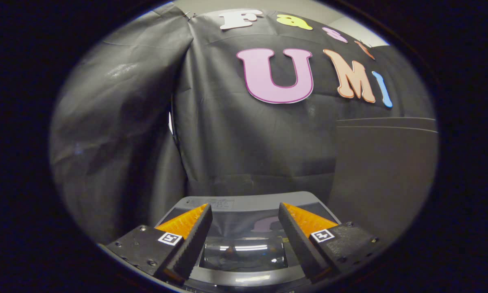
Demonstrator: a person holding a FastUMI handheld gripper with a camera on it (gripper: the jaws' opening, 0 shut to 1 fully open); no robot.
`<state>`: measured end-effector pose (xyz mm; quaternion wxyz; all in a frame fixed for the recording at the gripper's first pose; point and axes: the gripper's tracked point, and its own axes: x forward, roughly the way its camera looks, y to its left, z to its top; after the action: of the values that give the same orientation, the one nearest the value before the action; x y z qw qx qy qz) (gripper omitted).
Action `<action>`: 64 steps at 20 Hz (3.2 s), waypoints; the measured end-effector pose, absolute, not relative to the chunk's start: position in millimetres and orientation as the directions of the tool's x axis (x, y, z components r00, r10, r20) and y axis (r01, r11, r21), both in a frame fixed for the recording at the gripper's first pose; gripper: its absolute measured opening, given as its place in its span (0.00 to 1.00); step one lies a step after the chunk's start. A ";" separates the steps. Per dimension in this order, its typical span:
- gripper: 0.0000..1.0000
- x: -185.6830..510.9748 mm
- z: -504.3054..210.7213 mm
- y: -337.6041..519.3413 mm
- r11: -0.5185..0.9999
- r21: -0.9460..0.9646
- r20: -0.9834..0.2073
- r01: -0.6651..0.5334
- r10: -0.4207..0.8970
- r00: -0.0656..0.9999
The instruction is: Put the clothes into the washing machine and then close the washing machine lid.
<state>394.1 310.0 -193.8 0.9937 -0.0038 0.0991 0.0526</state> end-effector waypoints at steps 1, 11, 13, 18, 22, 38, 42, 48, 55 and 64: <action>0.99 389.8 -195.3 310.5 0.994 0.001 -0.201 -0.111 0.109 0.973; 0.99 326.6 -191.1 291.0 0.993 0.022 -0.246 -0.120 0.122 0.962; 0.99 313.5 -188.6 281.5 0.993 0.023 -0.252 -0.117 0.119 0.960; 0.98 284.5 -184.1 257.5 0.995 0.027 -0.263 -0.099 0.102 0.959; 0.98 258.2 -175.2 236.5 0.994 0.041 -0.267 -0.105 0.112 0.957; 0.97 141.1 -48.9 166.8 0.977 0.081 -0.088 -0.195 0.202 0.975; 0.97 116.6 -24.8 131.6 0.991 0.060 -0.055 -0.123 0.127 0.990; 0.97 85.8 -16.2 99.0 0.994 0.037 -0.054 -0.106 0.108 0.993; 0.97 54.0 -53.5 87.4 0.991 0.035 -0.095 -0.132 0.134 0.986; 0.97 40.5 -7.2 66.0 0.997 0.011 0.069 -0.079 0.078 0.995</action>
<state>40.5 66.0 -7.2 0.9986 0.0071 -0.0341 0.0395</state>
